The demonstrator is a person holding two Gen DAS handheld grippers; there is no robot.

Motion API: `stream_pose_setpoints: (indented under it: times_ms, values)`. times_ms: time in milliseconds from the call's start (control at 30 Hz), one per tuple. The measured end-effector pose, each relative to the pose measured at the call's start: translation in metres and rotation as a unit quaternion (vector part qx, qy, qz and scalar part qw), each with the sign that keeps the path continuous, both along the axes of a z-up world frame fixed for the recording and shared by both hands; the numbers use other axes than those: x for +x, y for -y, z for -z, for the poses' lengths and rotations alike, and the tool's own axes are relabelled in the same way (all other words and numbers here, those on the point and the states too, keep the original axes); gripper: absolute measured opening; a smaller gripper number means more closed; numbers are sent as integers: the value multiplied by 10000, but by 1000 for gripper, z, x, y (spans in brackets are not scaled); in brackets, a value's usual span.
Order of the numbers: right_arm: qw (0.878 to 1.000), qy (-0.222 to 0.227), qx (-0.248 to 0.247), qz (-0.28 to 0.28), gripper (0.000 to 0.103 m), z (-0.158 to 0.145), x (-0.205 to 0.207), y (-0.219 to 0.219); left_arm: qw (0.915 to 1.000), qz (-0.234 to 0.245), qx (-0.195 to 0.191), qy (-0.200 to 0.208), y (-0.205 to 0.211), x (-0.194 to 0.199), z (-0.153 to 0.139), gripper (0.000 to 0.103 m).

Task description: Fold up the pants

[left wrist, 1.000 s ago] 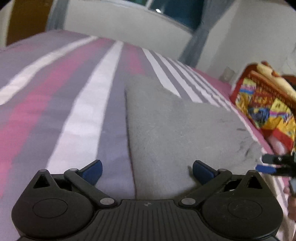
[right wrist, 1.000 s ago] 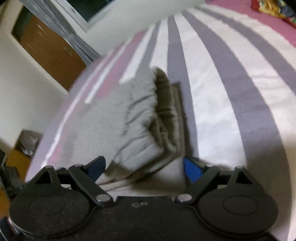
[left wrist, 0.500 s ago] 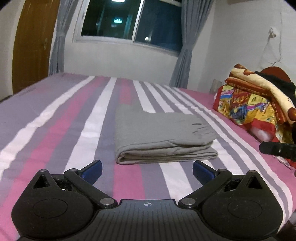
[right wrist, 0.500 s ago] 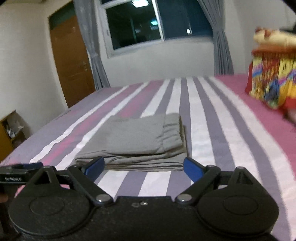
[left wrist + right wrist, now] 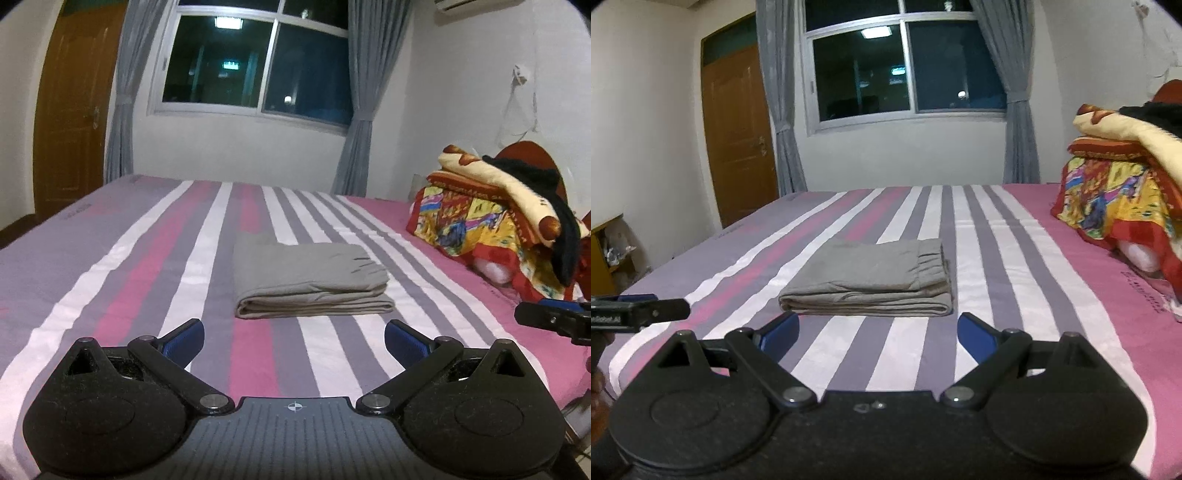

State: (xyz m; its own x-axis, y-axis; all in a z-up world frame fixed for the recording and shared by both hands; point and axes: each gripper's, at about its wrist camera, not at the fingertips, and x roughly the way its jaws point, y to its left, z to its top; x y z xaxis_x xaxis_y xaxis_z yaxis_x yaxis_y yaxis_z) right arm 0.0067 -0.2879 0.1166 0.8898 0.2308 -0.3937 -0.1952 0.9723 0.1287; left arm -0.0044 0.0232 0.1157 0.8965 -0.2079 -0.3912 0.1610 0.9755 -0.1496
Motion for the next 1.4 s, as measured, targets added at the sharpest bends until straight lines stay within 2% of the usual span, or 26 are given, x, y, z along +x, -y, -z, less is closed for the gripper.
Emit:
stream_pose_setpoints:
  times_ms: [267, 433, 933, 1400]
  values:
    - [9995, 294, -52, 99, 92, -9, -55, 0, 9995, -96, 5, 297, 0, -57, -13, 103]
    - [9993, 360, -88, 97, 93, -14, -61, -5, 9992, -84, 64, 389, 1, -70, -14, 103]
    - [9991, 385, -184, 28, 93, -15, -56, -25, 9989, -79, -83, 446, -11, -73, -14, 103]
    - [9988, 455, -142, 78, 93, -13, -60, -20, 9988, -14, -81, 484, -4, -76, -18, 103]
